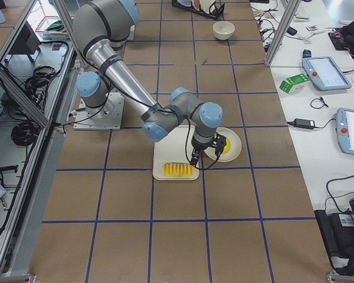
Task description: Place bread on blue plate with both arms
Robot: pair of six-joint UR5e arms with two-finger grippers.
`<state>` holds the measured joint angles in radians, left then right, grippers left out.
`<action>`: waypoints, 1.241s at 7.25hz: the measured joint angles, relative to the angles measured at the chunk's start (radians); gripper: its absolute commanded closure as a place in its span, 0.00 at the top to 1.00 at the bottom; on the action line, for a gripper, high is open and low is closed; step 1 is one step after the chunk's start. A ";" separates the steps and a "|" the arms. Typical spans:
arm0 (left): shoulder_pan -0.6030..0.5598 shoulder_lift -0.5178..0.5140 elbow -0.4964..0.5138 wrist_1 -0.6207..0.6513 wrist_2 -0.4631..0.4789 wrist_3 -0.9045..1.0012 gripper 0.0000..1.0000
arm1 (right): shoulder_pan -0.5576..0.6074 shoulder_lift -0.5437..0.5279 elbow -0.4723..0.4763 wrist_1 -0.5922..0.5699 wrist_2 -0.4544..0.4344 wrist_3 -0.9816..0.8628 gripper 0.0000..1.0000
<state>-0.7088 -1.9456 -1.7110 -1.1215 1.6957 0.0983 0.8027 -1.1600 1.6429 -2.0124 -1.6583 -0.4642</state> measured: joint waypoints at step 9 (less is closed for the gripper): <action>0.000 -0.010 0.037 0.007 -0.010 -0.014 0.00 | -0.082 0.071 0.148 -0.157 -0.073 -0.136 0.14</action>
<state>-0.7087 -1.9555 -1.6737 -1.1141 1.6861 0.0843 0.7211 -1.0891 1.7910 -2.1690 -1.7310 -0.6003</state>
